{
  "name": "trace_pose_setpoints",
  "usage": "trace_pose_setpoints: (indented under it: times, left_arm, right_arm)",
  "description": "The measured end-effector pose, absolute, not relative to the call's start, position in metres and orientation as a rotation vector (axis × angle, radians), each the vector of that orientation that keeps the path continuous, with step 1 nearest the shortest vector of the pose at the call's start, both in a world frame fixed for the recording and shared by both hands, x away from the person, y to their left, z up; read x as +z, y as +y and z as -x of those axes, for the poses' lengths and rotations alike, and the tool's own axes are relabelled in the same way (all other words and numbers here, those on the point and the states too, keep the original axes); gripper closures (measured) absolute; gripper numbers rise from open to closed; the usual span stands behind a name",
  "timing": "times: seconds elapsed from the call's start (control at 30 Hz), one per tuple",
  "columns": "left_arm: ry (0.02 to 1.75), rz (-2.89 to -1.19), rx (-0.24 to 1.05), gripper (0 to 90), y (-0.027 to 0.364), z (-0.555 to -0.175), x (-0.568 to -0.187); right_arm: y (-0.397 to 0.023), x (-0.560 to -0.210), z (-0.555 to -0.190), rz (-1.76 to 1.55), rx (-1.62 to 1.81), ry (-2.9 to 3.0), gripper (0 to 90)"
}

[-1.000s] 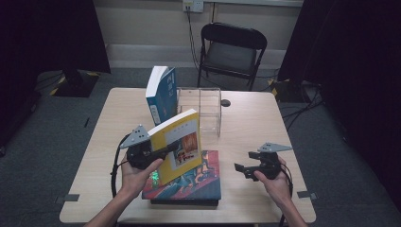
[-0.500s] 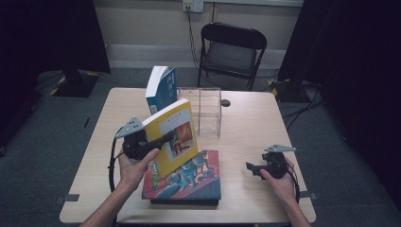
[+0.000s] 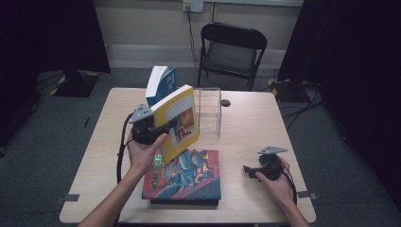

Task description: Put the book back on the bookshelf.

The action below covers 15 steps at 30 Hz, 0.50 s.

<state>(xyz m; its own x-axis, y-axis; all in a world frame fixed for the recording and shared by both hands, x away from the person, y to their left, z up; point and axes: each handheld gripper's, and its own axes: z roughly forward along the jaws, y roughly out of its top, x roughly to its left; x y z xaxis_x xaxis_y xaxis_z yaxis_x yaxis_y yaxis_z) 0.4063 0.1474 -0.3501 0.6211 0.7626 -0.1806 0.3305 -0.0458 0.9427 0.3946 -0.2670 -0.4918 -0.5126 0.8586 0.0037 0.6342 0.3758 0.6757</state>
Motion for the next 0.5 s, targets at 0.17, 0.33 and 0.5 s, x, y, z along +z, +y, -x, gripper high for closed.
trace_pose_setpoints:
  times: [0.17, 0.33, 0.5]
  left_arm:
    - [0.960, -1.635, 0.501, 75.7, 0.141, -0.418, -0.348]
    - [0.997, -1.620, 0.514, 75.7, 0.138, -0.431, -0.347]
    - [1.035, -1.613, 0.542, 75.7, 0.130, -0.444, -0.347]
  right_arm:
    - [-0.266, -0.495, -0.393, -1.305, 0.909, 2.257, 13.9]
    - [-0.268, -0.499, -0.392, -1.286, 0.953, 2.221, 12.2]
    - [-0.268, -0.500, -0.392, -1.281, 0.958, 2.217, 12.1]
